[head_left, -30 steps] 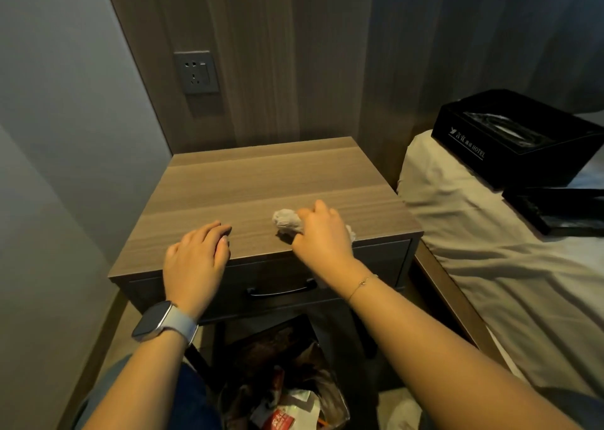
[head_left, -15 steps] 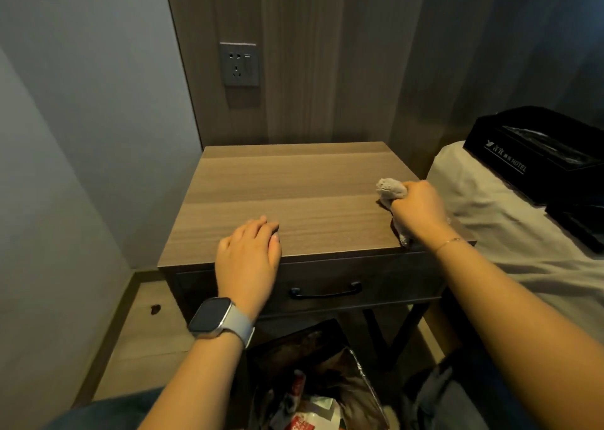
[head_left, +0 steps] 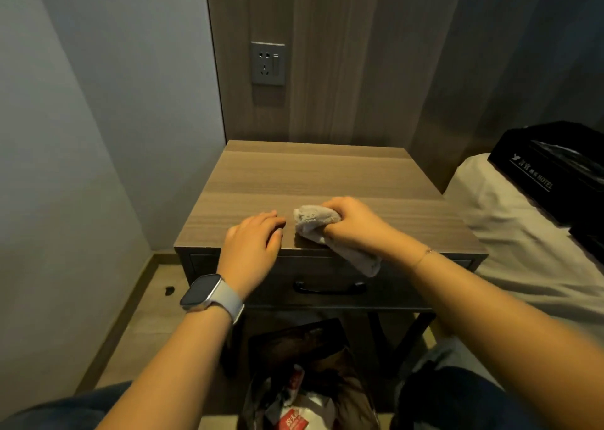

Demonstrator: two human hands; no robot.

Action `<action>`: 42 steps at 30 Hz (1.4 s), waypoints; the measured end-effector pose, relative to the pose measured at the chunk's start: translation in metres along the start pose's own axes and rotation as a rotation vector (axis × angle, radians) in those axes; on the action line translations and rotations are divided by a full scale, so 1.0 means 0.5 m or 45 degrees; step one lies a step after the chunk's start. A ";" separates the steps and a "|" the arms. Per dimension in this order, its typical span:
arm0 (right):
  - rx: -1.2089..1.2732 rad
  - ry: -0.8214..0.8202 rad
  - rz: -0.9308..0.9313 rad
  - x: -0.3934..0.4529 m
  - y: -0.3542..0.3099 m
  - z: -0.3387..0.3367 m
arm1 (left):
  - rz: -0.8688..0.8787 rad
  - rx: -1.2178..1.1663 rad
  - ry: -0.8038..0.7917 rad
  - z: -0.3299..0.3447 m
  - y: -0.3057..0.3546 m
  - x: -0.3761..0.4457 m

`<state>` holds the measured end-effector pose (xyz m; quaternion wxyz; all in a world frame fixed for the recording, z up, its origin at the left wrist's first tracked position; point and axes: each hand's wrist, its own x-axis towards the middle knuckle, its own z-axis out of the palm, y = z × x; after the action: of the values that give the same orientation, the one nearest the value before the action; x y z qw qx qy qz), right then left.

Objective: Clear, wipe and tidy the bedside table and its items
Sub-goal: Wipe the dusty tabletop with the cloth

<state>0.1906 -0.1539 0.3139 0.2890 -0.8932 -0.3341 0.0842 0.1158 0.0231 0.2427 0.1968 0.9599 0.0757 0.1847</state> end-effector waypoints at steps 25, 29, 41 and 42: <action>0.233 0.460 -0.199 -0.064 0.007 0.019 | -0.048 -0.521 0.105 -0.079 -0.032 -0.059; -0.035 0.394 -0.135 0.065 -0.013 -0.084 | -0.144 -0.673 0.077 -0.101 -0.032 0.018; 0.349 0.124 -0.002 0.258 -0.059 0.087 | -0.464 -0.777 0.368 -0.066 -0.107 0.076; 0.365 0.114 0.007 0.258 -0.064 0.088 | -0.476 -0.788 0.369 -0.066 -0.106 0.078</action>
<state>0.2562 -0.0311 0.3017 0.4280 -0.8466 -0.3028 0.0919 0.1350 0.0916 0.2619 0.4947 0.7887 0.2169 0.2935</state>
